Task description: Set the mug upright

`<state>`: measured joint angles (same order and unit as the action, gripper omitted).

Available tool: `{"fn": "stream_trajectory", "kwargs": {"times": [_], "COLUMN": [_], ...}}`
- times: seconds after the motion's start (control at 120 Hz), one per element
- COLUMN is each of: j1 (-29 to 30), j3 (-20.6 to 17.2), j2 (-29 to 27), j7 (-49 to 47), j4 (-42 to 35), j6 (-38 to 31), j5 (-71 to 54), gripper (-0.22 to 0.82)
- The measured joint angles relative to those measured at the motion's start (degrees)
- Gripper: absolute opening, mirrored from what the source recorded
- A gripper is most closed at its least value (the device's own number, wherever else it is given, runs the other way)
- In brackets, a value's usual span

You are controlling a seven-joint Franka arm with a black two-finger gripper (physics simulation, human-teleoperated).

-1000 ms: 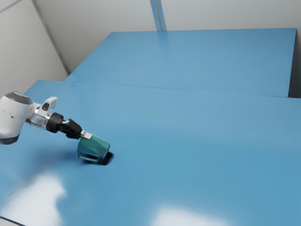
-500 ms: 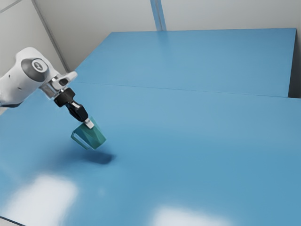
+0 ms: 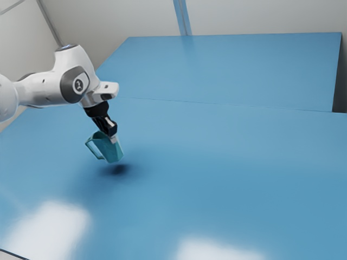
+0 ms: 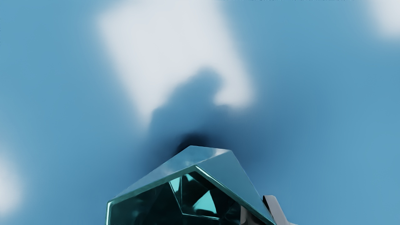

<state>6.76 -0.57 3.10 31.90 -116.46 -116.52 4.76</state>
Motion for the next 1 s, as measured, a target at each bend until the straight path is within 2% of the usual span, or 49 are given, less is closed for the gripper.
{"fn": "stream_trajectory", "kwargs": {"times": [0.208, 0.525, 0.567, 0.7, 0.775, 0.875, 1.0], "j1": [0.3, -0.1, 0.0, 0.0, 0.0, 0.0, 0.0], "j3": [-0.6, -1.8, -1.8, -1.8, -1.8, -1.8, -2.0], "j2": [2.8, 5.6, 5.7, 5.6, 5.5, 5.0, 3.1], "j7": [-5.1, -10.3, -10.7, -11.8, -12.4, -13.0, -13.5], "j4": [-2.2, -2.7, -2.7, -2.7, -2.7, -2.6, -2.1], "j6": [-5.5, -9.1, -9.3, -9.4, -9.5, -9.3, -8.4], "j5": [-0.7, -0.9, -0.8, -0.5, -0.4, -0.4, -0.1], "gripper": [-0.18, -0.17, -0.12, 0.18, 0.30, 0.42, 0.50]}}
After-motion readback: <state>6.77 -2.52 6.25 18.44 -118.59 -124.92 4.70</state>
